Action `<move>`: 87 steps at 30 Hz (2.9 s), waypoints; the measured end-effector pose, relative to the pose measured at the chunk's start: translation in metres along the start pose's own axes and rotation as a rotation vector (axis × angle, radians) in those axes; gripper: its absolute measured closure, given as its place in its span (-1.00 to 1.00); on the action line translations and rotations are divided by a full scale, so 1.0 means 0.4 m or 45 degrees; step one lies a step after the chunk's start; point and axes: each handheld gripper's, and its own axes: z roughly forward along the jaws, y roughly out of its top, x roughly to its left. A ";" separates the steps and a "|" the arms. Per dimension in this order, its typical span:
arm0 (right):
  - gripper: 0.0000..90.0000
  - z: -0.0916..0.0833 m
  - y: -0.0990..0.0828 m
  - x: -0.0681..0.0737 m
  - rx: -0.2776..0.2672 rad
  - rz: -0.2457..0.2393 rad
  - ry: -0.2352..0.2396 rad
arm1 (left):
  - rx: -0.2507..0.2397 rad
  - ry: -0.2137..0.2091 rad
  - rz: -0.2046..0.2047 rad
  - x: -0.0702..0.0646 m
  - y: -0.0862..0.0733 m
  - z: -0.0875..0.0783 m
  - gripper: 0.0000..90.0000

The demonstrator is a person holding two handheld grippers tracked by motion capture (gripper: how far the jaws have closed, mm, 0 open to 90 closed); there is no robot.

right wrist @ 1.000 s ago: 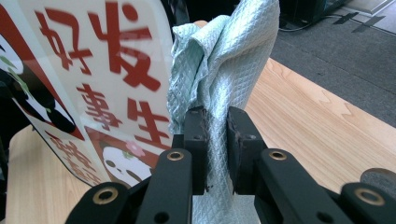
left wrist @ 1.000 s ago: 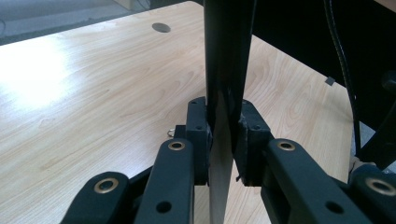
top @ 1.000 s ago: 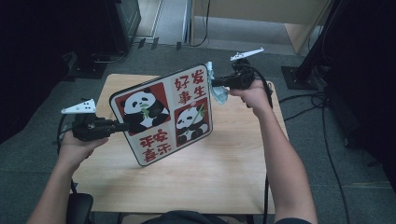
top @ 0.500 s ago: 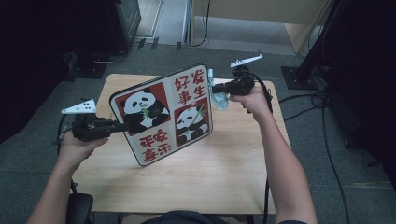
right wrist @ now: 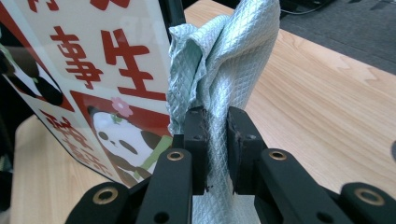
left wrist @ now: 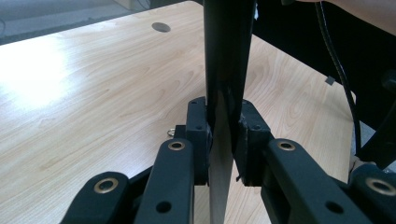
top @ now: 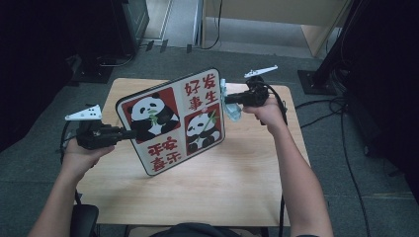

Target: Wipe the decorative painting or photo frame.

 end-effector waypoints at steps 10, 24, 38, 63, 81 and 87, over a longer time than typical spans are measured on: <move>0.78 0.011 -0.037 -0.012 -0.020 0.021 0.021 | 0.000 0.001 0.000 0.000 0.000 0.000 0.74; 0.78 0.025 -0.092 -0.007 -0.035 -0.002 -0.029 | -0.003 0.001 0.009 0.000 -0.002 0.000 0.73; 0.78 0.050 -0.144 -0.010 0.027 0.015 -0.077 | -0.003 0.004 0.004 -0.002 -0.002 0.001 0.73; 0.78 0.085 -0.249 -0.015 0.056 0.073 -0.133 | 0.000 0.012 0.009 -0.006 -0.001 0.003 0.73; 0.78 0.105 -0.313 -0.021 0.125 0.119 -0.148 | 0.003 0.038 0.006 -0.010 -0.002 0.002 0.71; 0.78 0.098 -0.311 -0.021 0.135 0.133 -0.176 | 0.012 0.049 0.012 -0.011 -0.003 0.002 0.69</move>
